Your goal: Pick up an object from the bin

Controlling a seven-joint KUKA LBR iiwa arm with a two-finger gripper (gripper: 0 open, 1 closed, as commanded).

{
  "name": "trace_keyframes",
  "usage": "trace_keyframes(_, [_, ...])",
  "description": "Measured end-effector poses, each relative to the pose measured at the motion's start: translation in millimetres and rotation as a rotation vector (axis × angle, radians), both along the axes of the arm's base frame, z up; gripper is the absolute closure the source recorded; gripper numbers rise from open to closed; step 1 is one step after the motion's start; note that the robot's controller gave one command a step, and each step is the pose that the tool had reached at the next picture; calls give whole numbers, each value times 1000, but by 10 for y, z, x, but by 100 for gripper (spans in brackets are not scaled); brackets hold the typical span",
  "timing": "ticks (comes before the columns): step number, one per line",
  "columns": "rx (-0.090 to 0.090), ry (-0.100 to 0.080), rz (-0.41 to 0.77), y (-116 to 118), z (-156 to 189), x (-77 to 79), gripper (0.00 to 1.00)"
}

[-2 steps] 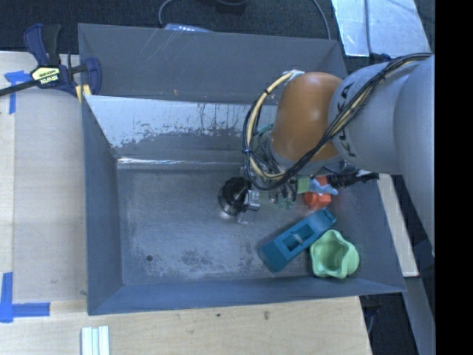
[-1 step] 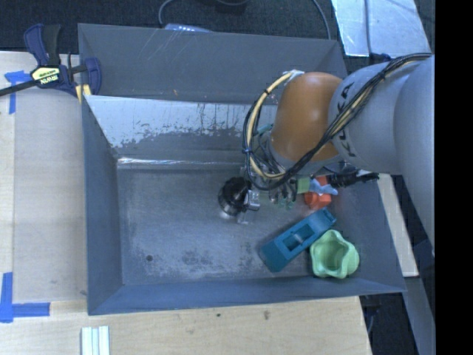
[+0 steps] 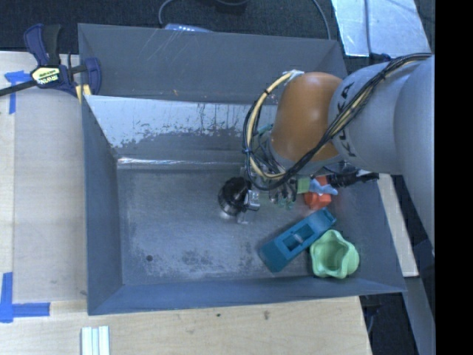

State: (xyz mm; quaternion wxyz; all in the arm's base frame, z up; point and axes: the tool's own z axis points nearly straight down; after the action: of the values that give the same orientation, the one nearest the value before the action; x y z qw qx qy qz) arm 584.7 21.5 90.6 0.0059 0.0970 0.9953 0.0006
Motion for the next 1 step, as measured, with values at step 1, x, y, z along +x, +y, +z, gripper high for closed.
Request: trace_keyframes(1, [0, 0, 0, 0, 0, 0, 100])
